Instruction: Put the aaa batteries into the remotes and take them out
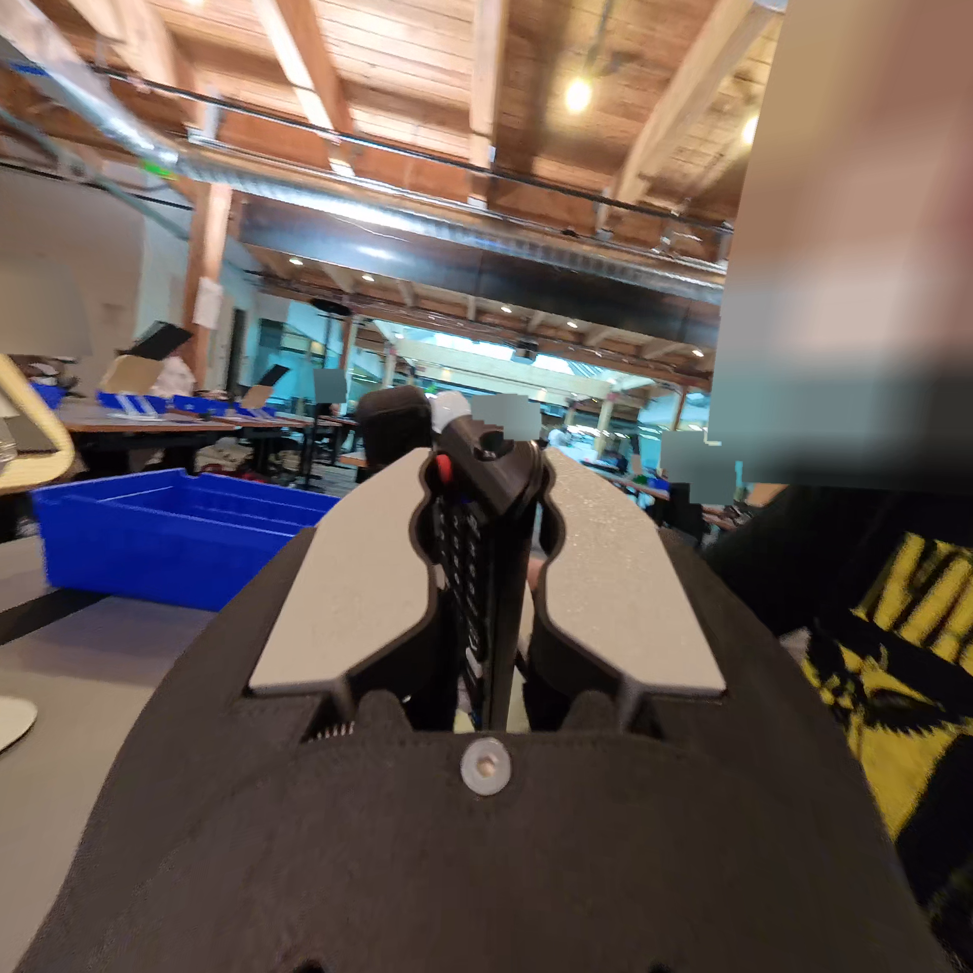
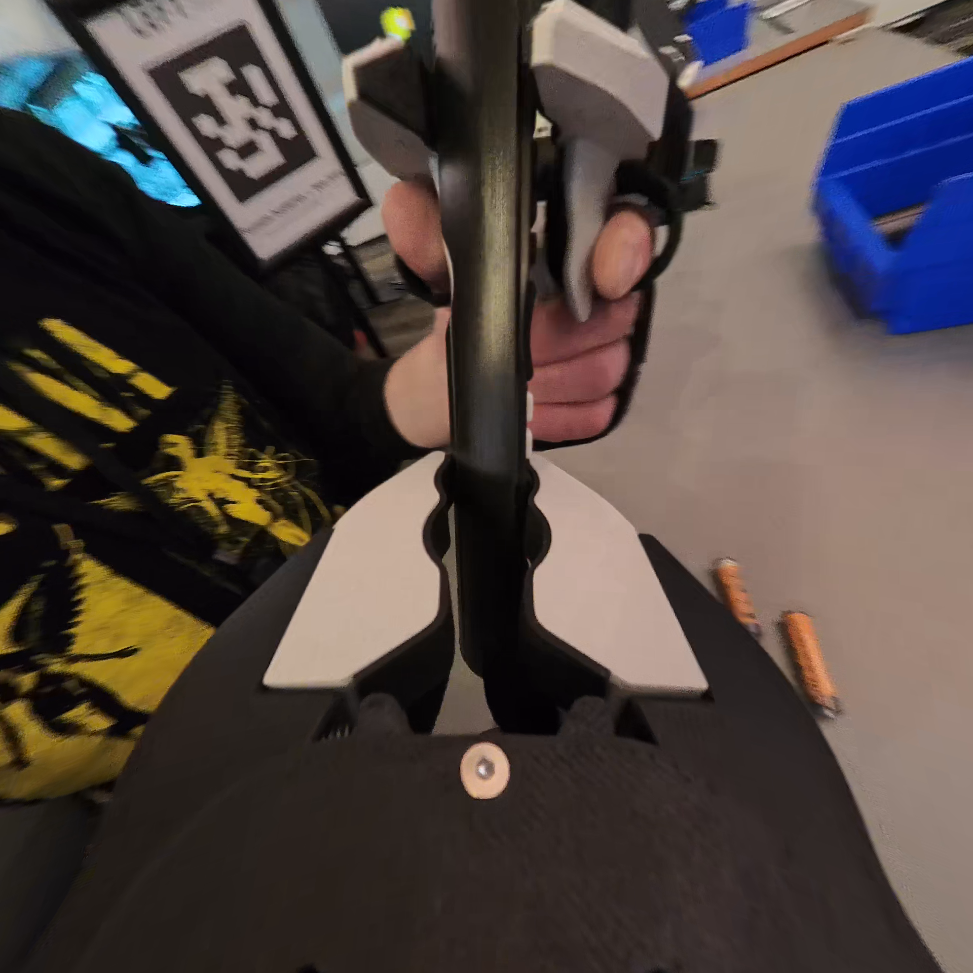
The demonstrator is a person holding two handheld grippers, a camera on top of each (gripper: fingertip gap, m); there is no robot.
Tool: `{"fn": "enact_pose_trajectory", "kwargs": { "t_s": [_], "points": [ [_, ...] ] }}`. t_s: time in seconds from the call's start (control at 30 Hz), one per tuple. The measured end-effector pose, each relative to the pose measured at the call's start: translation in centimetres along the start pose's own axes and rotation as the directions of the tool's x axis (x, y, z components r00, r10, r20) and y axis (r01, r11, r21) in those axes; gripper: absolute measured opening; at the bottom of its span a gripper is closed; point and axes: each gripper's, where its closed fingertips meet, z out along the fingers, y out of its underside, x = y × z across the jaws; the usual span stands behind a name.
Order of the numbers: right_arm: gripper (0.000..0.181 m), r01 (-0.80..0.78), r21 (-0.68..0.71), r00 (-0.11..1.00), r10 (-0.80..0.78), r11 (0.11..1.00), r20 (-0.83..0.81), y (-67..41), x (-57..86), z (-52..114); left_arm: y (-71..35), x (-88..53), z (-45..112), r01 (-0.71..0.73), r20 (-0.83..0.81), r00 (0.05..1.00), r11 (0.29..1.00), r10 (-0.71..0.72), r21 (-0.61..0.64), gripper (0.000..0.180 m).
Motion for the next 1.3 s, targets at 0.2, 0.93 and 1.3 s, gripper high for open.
{"fn": "enact_pose_trajectory", "kwargs": {
  "t_s": [0.2, 0.93, 1.3],
  "points": [
    [0.023, -0.031, -0.038, 0.957, 0.041, 0.999, 0.286, 0.2, -2.9, -0.2, 1.6, 3.6, 0.2, -0.091, -0.237, 0.970, 0.990, 0.064, -0.106, 0.065],
    [0.023, -0.002, -0.178, 0.749, 0.119, 0.984, 0.652, 1.7, -6.7, -0.1, 5.1, 7.6, 1.5, -0.268, -0.404, 0.897, 0.946, 0.176, -0.182, 0.063],
    [0.036, -0.032, -0.118, 0.816, 0.094, 0.992, 0.570, -0.4, -5.5, 0.4, 2.9, 7.0, 1.1, -0.267, -0.340, 0.913, 0.960, 0.223, -0.087, 0.062]
  ]
}}
